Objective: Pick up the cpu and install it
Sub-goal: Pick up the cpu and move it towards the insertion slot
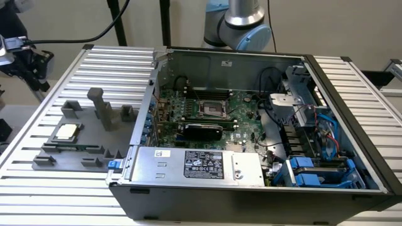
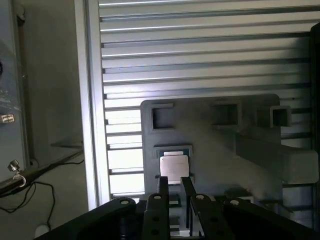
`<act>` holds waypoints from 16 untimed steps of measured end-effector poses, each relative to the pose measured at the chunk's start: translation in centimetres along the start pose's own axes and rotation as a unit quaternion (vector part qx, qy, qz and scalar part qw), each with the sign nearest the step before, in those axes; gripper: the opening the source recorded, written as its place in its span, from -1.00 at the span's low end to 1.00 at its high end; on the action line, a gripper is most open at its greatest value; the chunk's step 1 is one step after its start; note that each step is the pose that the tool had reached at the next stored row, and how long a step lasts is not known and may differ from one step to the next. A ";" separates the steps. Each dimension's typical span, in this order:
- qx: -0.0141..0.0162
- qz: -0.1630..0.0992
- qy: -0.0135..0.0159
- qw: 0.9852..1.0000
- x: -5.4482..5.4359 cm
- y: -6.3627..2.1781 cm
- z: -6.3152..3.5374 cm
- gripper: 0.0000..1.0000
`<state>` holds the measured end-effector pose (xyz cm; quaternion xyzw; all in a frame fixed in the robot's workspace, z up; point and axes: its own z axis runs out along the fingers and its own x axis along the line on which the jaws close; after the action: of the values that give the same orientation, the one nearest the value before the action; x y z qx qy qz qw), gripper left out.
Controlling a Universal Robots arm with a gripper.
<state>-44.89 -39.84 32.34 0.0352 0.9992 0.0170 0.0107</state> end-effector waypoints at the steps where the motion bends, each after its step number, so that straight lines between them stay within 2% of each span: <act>1: 0.000 0.000 0.000 1.000 0.0 0.00 0.00 -0.40; 2: 0.000 0.000 0.000 1.000 0.0 0.00 0.00 -0.40; 6: 0.000 0.000 0.000 1.000 0.0 0.00 0.00 0.07; 8: 0.001 0.000 0.000 1.000 0.0 0.00 0.03 0.07; 9: 0.002 0.000 0.000 1.000 0.0 0.00 0.08 0.19; 10: 0.004 0.000 0.000 1.000 0.0 0.00 0.19 0.19; 14: 0.016 0.000 -0.001 1.000 0.0 -0.02 0.59 0.19; 16: 0.019 0.000 -0.001 1.000 0.0 -0.03 0.92 0.19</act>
<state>-44.85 -39.85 31.42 0.0349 0.9993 -0.0020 0.0114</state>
